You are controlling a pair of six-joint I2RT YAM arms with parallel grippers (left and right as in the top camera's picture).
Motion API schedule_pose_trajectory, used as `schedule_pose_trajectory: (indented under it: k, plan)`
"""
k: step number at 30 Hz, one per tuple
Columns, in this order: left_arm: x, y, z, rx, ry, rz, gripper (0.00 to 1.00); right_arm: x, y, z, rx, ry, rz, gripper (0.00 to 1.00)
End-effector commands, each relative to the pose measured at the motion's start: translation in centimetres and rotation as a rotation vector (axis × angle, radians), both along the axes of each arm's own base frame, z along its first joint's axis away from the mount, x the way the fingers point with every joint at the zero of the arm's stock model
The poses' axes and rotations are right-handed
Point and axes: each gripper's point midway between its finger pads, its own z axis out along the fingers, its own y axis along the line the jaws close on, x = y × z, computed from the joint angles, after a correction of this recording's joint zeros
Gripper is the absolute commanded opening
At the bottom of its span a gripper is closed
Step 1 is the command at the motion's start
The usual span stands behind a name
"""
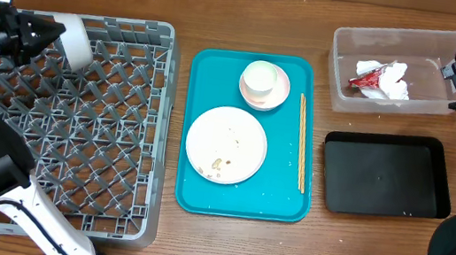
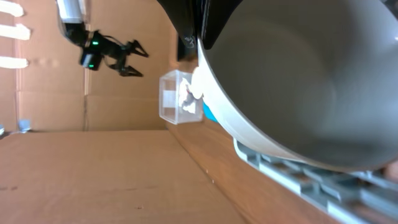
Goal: Sort waste into correct bins and load items into the dishwasher
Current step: 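Carry the white bowl with the left gripper to the rack's top-left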
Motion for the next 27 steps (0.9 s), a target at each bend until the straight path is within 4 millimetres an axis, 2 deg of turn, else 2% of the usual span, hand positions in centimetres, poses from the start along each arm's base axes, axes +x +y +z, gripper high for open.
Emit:
schedule_pose_trajectory:
  k: [1,7,12,19,25,27]
  plan:
    - [0.6,0.5,-0.2,0.02,-0.067,-0.008,0.04,0.1,0.1,0.5,-0.006,-0.015,0.003,1.0]
    - [1.3,0.6,-2.4,-0.001,-0.04,-0.016,0.04,0.1,0.1,0.5,-0.006,-0.015,0.003,1.0]
    - [1.6,0.5,-4.0,-0.098,-0.005,-0.011,0.04,0.1,0.1,0.5,-0.006,-0.015,0.003,1.0]
    - [1.9,0.3,-3.6,-0.164,-0.022,-0.007,0.04,0.1,0.1,0.5,-0.006,-0.015,0.003,1.0]
    - [1.8,0.0,-1.8,-0.248,-0.073,0.0,0.04,0.1,0.1,0.5,-0.006,-0.015,0.003,1.0]
    - [1.8,0.0,-1.7,-0.248,-0.076,0.001,0.04,0.1,0.1,0.5,-0.006,-0.015,0.003,1.0]
